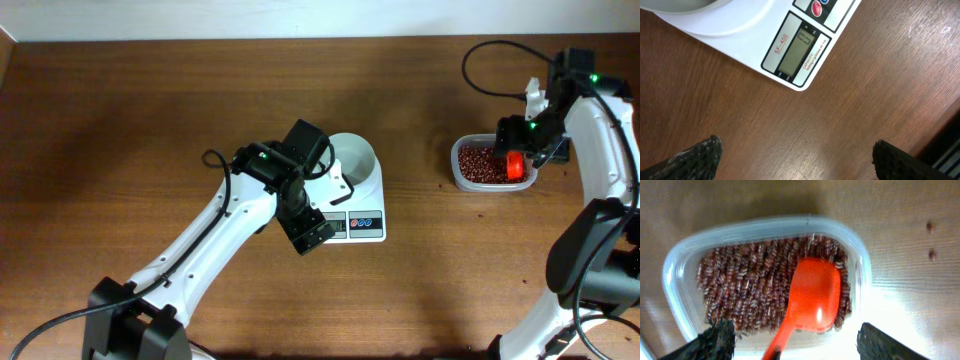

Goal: Scoop item into bowl and weigh 50g on scale
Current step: 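Scoop beans with right gripper, dragging scoop through tub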

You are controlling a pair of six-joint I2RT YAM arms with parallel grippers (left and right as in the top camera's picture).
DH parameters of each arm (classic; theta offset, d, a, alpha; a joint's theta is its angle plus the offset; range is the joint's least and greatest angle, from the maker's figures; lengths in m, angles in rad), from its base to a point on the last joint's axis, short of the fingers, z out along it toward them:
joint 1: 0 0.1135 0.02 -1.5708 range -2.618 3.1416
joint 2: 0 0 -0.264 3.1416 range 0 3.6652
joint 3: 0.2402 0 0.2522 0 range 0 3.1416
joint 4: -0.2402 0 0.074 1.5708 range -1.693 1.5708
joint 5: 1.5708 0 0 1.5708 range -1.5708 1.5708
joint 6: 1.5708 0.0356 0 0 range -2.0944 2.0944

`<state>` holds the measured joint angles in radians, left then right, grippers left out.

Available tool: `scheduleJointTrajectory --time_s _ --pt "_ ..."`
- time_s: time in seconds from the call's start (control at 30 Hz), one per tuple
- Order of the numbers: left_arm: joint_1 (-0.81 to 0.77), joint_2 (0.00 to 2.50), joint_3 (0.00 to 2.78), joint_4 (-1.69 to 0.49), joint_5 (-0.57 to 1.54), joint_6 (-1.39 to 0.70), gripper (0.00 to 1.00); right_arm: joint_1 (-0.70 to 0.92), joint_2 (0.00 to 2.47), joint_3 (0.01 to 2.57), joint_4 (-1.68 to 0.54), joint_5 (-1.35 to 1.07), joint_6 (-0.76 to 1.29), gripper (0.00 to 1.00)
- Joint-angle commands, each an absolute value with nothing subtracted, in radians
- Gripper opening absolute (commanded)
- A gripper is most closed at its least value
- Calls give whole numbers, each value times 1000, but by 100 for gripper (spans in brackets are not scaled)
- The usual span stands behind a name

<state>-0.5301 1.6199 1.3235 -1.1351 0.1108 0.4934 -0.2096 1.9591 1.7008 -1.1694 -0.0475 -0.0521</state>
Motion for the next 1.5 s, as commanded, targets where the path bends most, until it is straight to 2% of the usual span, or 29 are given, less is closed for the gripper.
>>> scheduleJointTrajectory --time_s 0.0,0.17,0.27,0.4,0.67,0.77,1.07,1.17,1.47 --pt "-524 1629 1317 -1134 107 503 99 -220 1949 1824 -1229 -51 -44 79" --pt "-524 1629 1317 -1134 107 503 99 -285 1950 1845 -1265 -20 7 82" --pt "-524 1629 1317 -1134 107 503 99 -285 1950 1844 -1299 -309 -48 84" --pt "-524 1629 1317 -1134 107 503 99 -175 1950 1844 -1324 -328 -41 73" --pt "-524 1629 1317 -1134 107 503 99 150 1961 1831 -1313 192 205 73" --pt "-524 1629 1317 -1134 107 503 99 205 1992 1793 -1301 271 241 73" --pt "-524 1629 1317 -1134 107 503 99 210 2004 1575 -1180 253 300 69" --pt "-524 1629 1317 -1134 107 503 99 208 2004 1570 -1178 370 293 52" --pt "-524 1629 1317 -1134 107 503 99 208 2004 1644 -1215 379 263 43"
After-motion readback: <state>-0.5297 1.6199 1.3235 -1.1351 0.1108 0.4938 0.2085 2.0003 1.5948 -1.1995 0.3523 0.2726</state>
